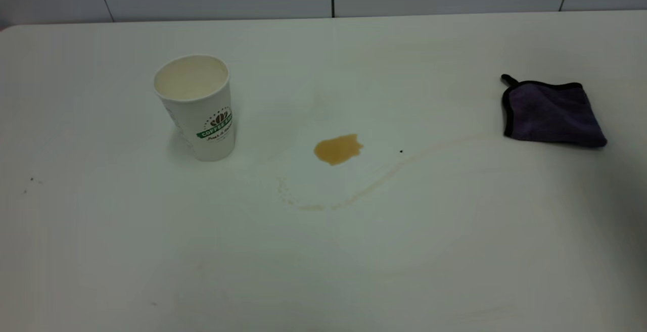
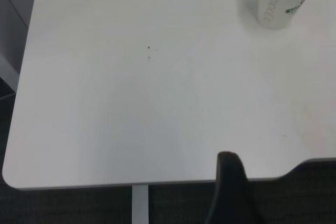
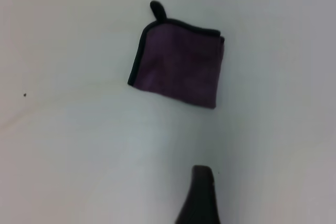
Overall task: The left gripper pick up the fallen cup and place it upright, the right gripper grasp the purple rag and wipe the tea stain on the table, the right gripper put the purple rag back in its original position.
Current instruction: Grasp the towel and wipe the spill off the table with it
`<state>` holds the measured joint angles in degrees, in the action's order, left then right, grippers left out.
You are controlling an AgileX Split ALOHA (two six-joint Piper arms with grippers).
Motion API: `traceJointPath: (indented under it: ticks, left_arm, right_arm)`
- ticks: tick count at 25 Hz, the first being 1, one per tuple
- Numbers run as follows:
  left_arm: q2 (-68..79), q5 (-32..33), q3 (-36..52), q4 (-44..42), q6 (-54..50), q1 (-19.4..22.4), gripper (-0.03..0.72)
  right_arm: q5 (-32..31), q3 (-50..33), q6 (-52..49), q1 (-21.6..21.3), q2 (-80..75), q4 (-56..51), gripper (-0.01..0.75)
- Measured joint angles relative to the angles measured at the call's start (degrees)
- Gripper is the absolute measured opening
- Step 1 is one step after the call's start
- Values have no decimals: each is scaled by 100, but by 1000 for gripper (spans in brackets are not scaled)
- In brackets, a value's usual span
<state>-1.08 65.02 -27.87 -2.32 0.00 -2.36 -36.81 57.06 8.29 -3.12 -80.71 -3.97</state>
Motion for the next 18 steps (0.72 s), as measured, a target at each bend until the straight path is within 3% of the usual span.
traceJointPath:
  ticks: [8, 18]
  left_arm:
    - [0, 0, 0, 0, -32, 4, 524]
    - [0, 0, 0, 0, -32, 4, 524]
  right_arm:
    - [1006, 96, 267, 498, -1753, -284, 723]
    - [729, 1364, 61, 732, -3808, -312, 703]
